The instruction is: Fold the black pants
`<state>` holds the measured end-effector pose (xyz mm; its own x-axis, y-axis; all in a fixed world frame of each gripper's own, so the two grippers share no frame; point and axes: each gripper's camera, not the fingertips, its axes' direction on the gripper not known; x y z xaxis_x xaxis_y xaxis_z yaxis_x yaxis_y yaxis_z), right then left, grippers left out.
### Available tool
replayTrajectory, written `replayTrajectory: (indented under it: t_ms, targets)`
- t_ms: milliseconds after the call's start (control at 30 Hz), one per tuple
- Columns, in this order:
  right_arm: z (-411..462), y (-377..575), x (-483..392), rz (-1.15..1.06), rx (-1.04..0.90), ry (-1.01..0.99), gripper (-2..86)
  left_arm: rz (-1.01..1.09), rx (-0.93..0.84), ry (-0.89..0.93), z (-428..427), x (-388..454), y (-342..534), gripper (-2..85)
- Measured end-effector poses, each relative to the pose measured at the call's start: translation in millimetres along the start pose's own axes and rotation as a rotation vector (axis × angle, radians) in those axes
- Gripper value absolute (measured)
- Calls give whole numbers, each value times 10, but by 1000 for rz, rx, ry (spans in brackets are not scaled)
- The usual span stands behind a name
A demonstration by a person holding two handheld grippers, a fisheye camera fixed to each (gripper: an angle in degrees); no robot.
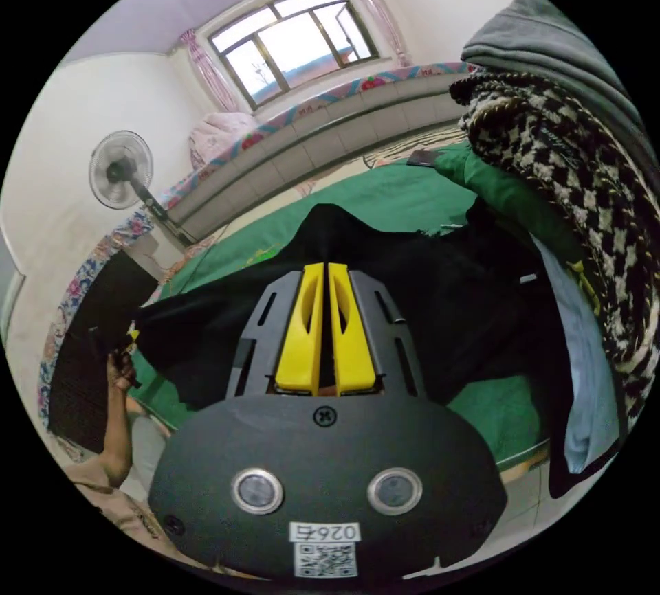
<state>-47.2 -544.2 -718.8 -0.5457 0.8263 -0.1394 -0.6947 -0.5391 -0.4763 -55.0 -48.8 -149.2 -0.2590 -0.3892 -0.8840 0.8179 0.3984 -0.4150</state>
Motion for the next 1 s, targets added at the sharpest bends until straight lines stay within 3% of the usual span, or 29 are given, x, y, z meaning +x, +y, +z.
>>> replayTrajectory:
  t_ms: [167, 300, 433, 533, 600, 667, 767, 900, 1000]
  targets:
    - [-520, 277, 20, -97, 3, -168, -16, 64, -65, 64, -302, 145, 229, 10]
    - [-762, 671, -59, -262, -129, -158, -15, 229, -337, 37, -383, 379, 587, 13]
    - [-668, 910, 59, -177, -361, -74, -11, 216, -463, -33, -482, 371, 663, 12]
    - [-732, 896, 80, -100, -307, 48, -10, 189, -394, -55, -771, 284, 599, -4]
    - [-845, 822, -4, -88, -220, 95, -9, 191, -239, -2, -1171, 192, 559, -7]
    - [-939, 722, -175, -116, -116, 73, -9, 140, -128, 24, -1429, 41, 519, -5]
    - [-846, 487, -608, -227, -21, -26, -9, -49, 22, -135, -1564, -336, 383, 12]
    - [-76, 99, -1321, -391, -138, -79, -9, -258, 24, -318, -1072, -987, 117, 165]
    - [757, 3, -1659, -471, -380, -16, -9, -411, -124, -377, -511, -1532, -36, 201]
